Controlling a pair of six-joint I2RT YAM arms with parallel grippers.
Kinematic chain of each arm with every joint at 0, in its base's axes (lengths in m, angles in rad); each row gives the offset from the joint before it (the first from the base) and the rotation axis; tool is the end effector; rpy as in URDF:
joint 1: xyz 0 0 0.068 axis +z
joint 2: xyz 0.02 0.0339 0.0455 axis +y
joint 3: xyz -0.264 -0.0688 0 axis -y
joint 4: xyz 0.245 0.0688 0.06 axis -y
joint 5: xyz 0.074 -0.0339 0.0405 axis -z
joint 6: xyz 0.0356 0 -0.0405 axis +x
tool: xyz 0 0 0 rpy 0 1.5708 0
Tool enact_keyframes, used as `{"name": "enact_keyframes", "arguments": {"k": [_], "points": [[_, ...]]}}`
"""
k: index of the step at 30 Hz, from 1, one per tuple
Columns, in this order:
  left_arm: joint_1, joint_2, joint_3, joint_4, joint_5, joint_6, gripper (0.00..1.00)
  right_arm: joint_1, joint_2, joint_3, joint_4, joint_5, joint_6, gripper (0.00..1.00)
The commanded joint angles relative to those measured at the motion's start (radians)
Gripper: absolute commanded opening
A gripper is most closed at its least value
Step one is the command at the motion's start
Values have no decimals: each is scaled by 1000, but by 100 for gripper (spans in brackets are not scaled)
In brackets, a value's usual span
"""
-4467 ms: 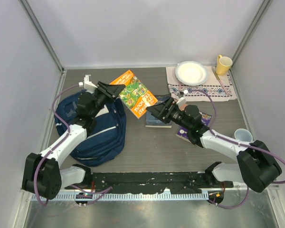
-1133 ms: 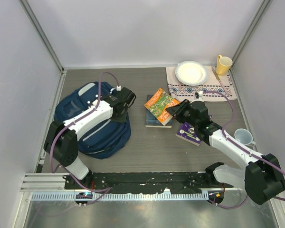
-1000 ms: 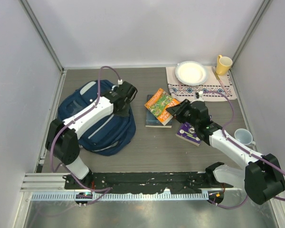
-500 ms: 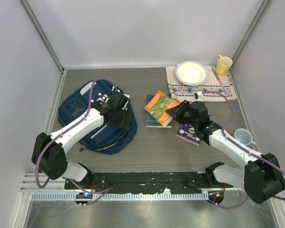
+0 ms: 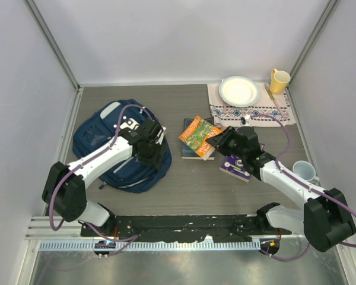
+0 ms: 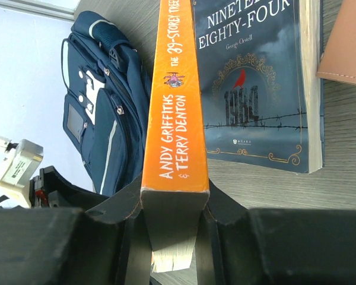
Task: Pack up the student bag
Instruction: Place the book in the student bag.
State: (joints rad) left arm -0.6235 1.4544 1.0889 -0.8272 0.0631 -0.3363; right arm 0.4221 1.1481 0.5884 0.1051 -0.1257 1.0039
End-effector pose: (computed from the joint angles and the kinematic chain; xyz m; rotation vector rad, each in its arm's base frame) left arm 0.2260 -0.1653 0.2424 0.4199 2.7853 -0.3277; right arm 0.2257 0.1062 0.2270 0.5425 2.1104 0.9928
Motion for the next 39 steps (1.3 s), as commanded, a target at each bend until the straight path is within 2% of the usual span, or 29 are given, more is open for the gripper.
{"name": "enact_keyframes", "arguments": {"k": [1, 5, 11, 14, 17, 18, 19, 32, 37, 39], "points": [[2, 15, -10, 13, -55, -12, 53, -5, -28, 13, 108, -14, 2, 3], [1, 41, -6, 8, -88, -13, 48, -6, -27, 11, 108, -12, 4, 3], [1, 47, -18, 19, -26, 3, 39, -5, -30, 4, 108, -9, 7, 3], [2, 57, -26, 20, -2, 14, 31, -5, -30, -1, 110, -6, 7, 3], [1, 66, -29, 19, -2, 8, 12, -5, -30, -1, 108, -9, 10, 3], [2, 55, -30, 26, -3, 3, 2, -5, -30, -1, 108, -11, 9, 3], [2, 44, -34, 33, -5, 2, 0, -5, -28, -1, 105, -12, 9, 3], [5, -183, 173, 20, -327, -73, 0, -5, -82, -10, 156, -83, 7, 2], [4, -232, 204, 30, -485, -124, 0, -5, -148, -13, 174, -123, 25, 2], [4, -265, 201, 36, -508, -139, 0, -5, -160, -10, 202, -150, 47, 2]]}}
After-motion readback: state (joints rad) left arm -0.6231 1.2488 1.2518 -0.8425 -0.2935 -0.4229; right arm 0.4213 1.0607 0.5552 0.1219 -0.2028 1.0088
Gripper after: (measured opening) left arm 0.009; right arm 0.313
